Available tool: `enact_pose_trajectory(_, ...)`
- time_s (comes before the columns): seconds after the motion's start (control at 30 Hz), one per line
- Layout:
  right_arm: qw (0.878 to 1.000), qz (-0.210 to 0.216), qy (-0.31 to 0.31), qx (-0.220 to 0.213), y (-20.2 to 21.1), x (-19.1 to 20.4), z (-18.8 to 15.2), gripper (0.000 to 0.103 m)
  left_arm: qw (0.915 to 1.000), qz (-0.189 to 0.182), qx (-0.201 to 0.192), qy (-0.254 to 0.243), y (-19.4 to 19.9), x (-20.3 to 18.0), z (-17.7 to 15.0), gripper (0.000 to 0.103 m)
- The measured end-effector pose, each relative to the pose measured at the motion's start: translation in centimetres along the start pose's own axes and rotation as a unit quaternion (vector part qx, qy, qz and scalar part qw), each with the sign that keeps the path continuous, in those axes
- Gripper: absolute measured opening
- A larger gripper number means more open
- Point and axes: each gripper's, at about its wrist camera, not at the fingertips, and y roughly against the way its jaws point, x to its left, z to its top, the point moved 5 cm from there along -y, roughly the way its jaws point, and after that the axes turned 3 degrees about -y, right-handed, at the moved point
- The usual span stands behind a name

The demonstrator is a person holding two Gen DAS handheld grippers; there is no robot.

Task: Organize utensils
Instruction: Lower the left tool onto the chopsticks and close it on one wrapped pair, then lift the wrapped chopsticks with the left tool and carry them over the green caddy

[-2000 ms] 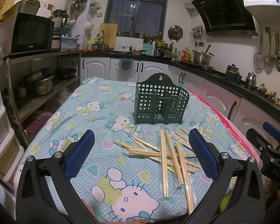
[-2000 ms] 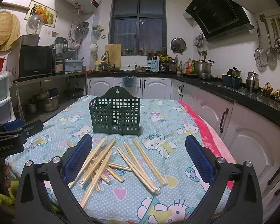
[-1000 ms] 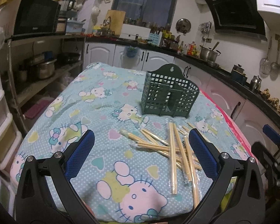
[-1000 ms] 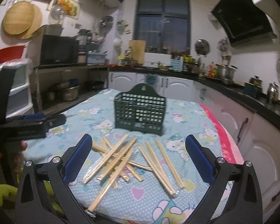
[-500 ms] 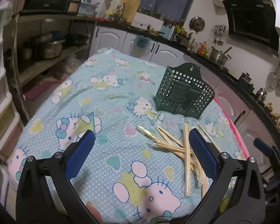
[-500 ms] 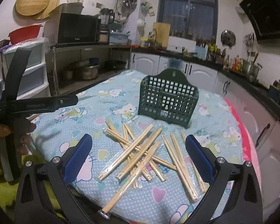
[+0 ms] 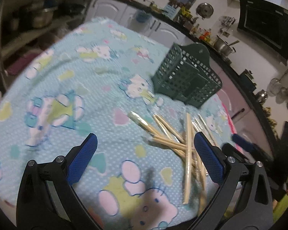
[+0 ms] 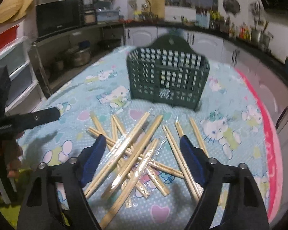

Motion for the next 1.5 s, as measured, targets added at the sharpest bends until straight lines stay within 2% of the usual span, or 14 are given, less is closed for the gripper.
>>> enact_pose_trajectory(0.1, 0.999, 0.006, -0.024, 0.032, -1.8, -0.9, 0.1, 0.064, 0.9989, -0.032, 0.026, 0.021, -1.6, -0.3, -0.1, 0.089)
enact_pose_trajectory(0.27, 0.996, 0.013, -0.052, 0.072, -3.8, -2.2, -0.1, 0.056, 0.9948, -0.065, 0.062, 0.047, -3.9, -0.9, -0.6, 0.072)
enact_pose_trajectory(0.4, 0.992, 0.029, -0.07, 0.096, -5.0, -2.8, -0.3, 0.046, 0.9896, -0.087, 0.084, 0.079, -5.1, -0.9, -1.0, 0.069)
enact_pose_trajectory(0.47, 0.99, 0.039, -0.081, 0.105, -5.4, -3.2, -0.4, 0.043, 0.9868, -0.097, 0.089, 0.094, -5.5, -0.8, -1.1, 0.064)
enact_pose_trajectory(0.77, 0.981, 0.078, -0.115, 0.138, -6.9, -4.0, -0.7, 0.031, 0.9803, -0.102, 0.093, 0.142, -6.9, 0.2, -0.8, 0.041)
enact_pose_trajectory(0.8, 0.98, 0.082, -0.119, 0.139, -7.0, -4.1, -0.7, 0.029, 0.9804, -0.101, 0.092, 0.142, -6.8, 0.3, -0.7, 0.038)
enact_pose_trajectory(0.87, 0.978, 0.09, -0.128, 0.141, -7.1, -4.4, -0.7, 0.024, 0.9808, -0.094, 0.092, 0.144, -6.8, 0.6, -0.8, 0.027)
enact_pose_trajectory(0.93, 0.978, 0.094, -0.127, 0.138, -6.8, -4.5, -0.5, 0.014, 0.9814, -0.087, 0.094, 0.143, -7.0, 0.7, -0.7, 0.019)
enact_pose_trajectory(0.97, 0.978, 0.095, -0.127, 0.137, -6.8, -4.5, -0.4, 0.013, 0.982, -0.084, 0.094, 0.14, -7.0, 0.8, -0.7, 0.016)
enact_pose_trajectory(1.1, 0.978, 0.099, -0.126, 0.131, -6.4, -4.6, -0.2, 0.009, 0.9834, -0.083, 0.091, 0.133, -7.1, 0.9, -0.7, 0.012)
enact_pose_trajectory(1.27, 0.98, 0.101, -0.126, 0.117, -5.4, -4.8, 0.1, 0.008, 0.9873, -0.08, 0.078, 0.113, -6.6, 0.6, -0.2, 0.004)
enact_pose_trajectory(1.5, 0.983, 0.1, -0.121, 0.091, -3.8, -5.0, 1.6, 0.007, 0.9914, -0.088, 0.046, 0.085, -4.9, 0.2, 1.4, 0.003)
